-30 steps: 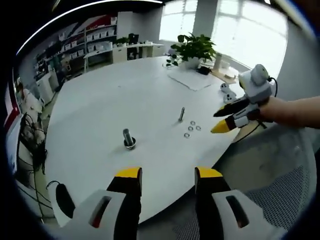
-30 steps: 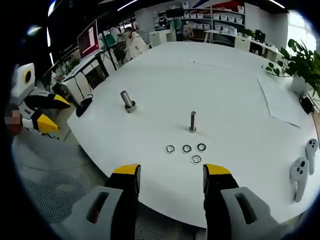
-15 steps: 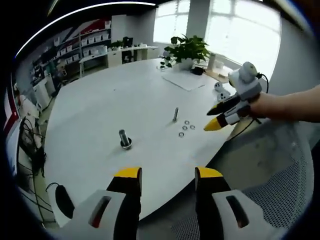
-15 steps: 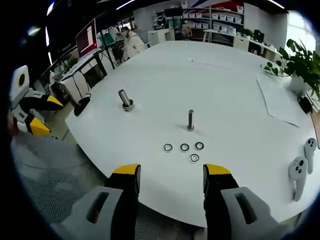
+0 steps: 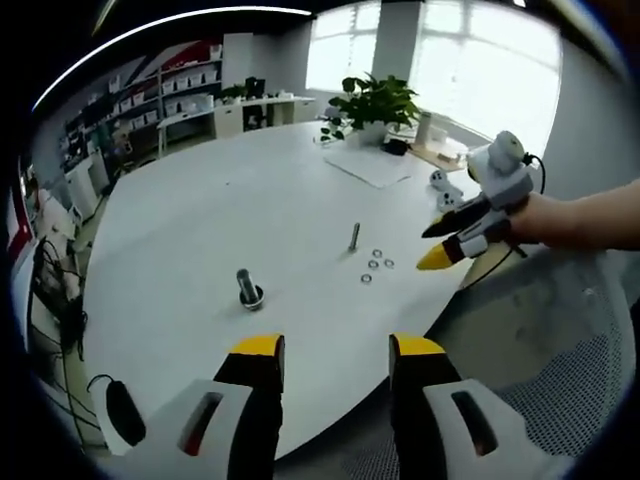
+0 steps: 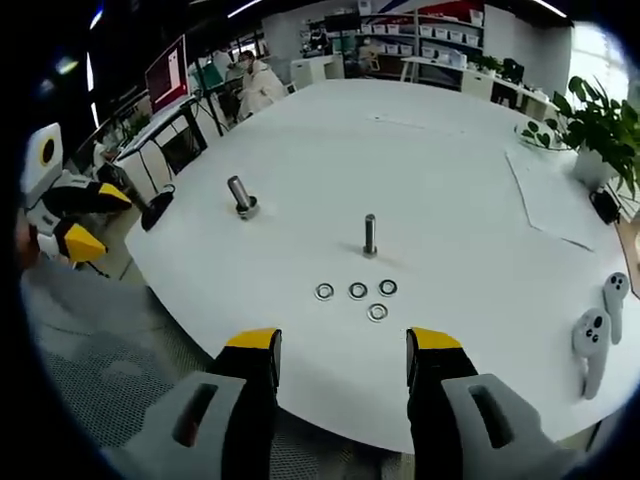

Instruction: Place the washer onto the threaded stud by aligning its center hole with the stud, sliding it down to the base, and recovering from edge contact or off-axis alignment until the washer reaches the visible bottom stop.

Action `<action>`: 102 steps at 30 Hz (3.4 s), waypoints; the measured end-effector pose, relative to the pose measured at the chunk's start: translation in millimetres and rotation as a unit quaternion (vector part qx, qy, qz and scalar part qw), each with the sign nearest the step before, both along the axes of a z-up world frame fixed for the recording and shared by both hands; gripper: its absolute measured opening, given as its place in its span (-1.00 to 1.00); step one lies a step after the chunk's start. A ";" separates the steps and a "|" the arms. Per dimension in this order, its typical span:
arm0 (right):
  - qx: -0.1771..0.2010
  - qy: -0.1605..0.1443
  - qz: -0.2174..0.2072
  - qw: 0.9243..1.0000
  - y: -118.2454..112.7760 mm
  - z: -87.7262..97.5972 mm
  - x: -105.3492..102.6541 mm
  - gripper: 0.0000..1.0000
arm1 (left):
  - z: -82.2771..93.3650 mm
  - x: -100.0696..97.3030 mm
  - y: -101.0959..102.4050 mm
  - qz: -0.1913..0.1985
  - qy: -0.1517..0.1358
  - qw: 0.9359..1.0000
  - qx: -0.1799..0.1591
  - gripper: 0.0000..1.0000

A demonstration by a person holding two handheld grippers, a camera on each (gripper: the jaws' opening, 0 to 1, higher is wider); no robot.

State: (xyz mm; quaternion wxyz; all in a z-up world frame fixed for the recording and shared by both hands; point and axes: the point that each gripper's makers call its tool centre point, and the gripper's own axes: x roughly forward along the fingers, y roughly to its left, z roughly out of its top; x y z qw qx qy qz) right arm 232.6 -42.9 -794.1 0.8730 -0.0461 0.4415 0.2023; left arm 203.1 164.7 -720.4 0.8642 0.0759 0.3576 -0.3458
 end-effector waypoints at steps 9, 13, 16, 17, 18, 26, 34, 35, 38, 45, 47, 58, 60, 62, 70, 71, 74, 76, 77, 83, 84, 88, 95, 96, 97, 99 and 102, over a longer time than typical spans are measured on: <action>-0.010 0.008 0.009 1.000 1.2 -4.6 -2.6 0.06 | -6.1 -1.4 -4.7 -0.021 -0.005 1.000 0.019 -0.19; -0.001 0.015 -0.003 1.000 -2.2 -5.5 -1.4 0.06 | -6.6 -1.4 -5.0 -0.023 -0.004 1.000 0.019 -0.19; -0.007 0.016 -0.003 1.000 -6.1 -6.5 2.8 0.06 | -7.1 -0.7 -5.6 -0.022 -0.002 1.000 0.012 -0.18; -0.007 0.016 -0.004 1.000 -6.7 -6.5 3.7 0.05 | -7.5 -0.7 -6.2 -0.022 0.000 1.000 0.010 -0.18; -0.008 0.016 -0.005 1.000 -7.5 -6.6 5.1 0.05 | -8.5 -0.6 -7.1 -0.023 0.002 1.000 0.008 -0.18; -0.022 0.033 0.004 0.999 -14.8 -25.1 8.9 0.03 | -15.2 -4.3 -8.4 -0.032 0.009 0.999 0.019 -0.18; -0.028 0.048 0.032 0.998 -13.4 -39.3 25.7 -0.24 | -21.4 -4.3 -2.0 -0.028 0.016 0.999 0.033 -0.19; -0.029 0.054 0.036 0.997 -14.5 -42.2 27.7 -0.26 | -21.7 -4.9 -2.7 -0.029 0.018 0.999 0.032 -0.19; -0.036 0.061 0.043 0.997 -16.8 -46.2 31.9 -0.28 | -22.4 -6.0 -4.0 -0.031 0.020 0.999 0.031 -0.19; -0.052 0.085 0.073 0.992 -15.6 -60.6 35.3 -0.39 | -22.8 -4.3 -1.6 -0.026 0.021 0.999 0.031 -0.18; -0.054 0.087 0.079 0.992 -13.6 -62.9 35.5 -0.43 | -24.2 -4.0 -0.5 -0.025 0.023 0.999 0.034 -0.18; -0.095 0.096 0.146 0.980 -5.5 -71.1 41.9 -0.50 | -27.1 -4.9 0.1 -0.026 0.027 0.999 0.039 -0.19; -0.112 0.098 0.167 0.975 -6.2 -71.9 40.9 -0.52 | -27.1 -4.8 0.1 -0.027 0.025 0.998 0.041 -0.19; -0.128 0.091 0.181 0.971 -7.3 -74.1 43.2 -0.55 | -26.7 -5.0 -0.4 -0.026 0.026 0.999 0.038 -0.18; -0.146 0.109 0.217 0.959 -5.7 -74.1 38.4 -0.58 | -27.8 -6.6 -1.5 -0.030 0.029 0.998 0.038 -0.18; -0.147 0.112 0.217 0.959 -5.8 -74.2 38.3 -0.58 | -26.9 -6.6 -2.0 -0.030 0.028 0.998 0.038 -0.18; -0.159 0.125 0.231 0.952 -5.3 -75.1 37.0 -0.58 | -26.3 -5.4 -1.6 -0.029 0.025 0.999 0.039 -0.18; -0.163 0.133 0.234 0.949 -4.8 -75.0 37.6 -0.59 | -27.0 -5.8 -1.2 -0.028 0.028 0.998 0.038 -0.18; -0.164 0.138 0.234 0.948 -5.2 -75.1 38.1 -0.59 | -27.4 -6.1 -1.1 -0.028 0.028 0.998 0.039 -0.18; -0.172 0.154 0.236 0.944 -8.2 -74.9 40.7 -0.68 | -29.2 -7.8 -2.5 -0.034 0.030 0.998 0.042 -0.18; -0.179 0.152 0.248 0.940 -7.7 -75.0 40.1 -0.68 | -29.4 -8.1 -2.2 -0.034 0.030 0.998 0.044 -0.19; -0.193 0.147 0.274 0.931 -5.4 -74.9 39.1 -0.68 | -30.1 -8.4 -2.1 -0.035 0.032 0.998 0.044 -0.19; -0.186 0.142 0.272 0.933 -5.4 -74.7 41.4 -0.71 | -32.8 -10.1 -1.6 -0.038 0.035 0.997 0.051 -0.20; -0.184 0.137 0.275 0.934 -5.8 -74.8 40.9 -0.72 | -32.9 -10.1 -1.6 -0.039 0.035 0.997 0.052 -0.20; -0.185 0.134 0.275 0.934 -6.2 -75.1 40.6 -0.72 | -32.9 -10.0 -1.7 -0.039 0.034 0.997 0.052 -0.20; -0.187 0.126 0.285 0.931 -4.7 -75.1 39.9 -0.72 | -32.8 -9.7 -1.6 -0.038 0.034 0.997 0.052 -0.21; -0.181 0.127 0.276 0.935 -5.4 -75.6 42.1 -0.73 | -33.4 -9.7 -0.9 -0.038 0.035 0.997 0.053 -0.21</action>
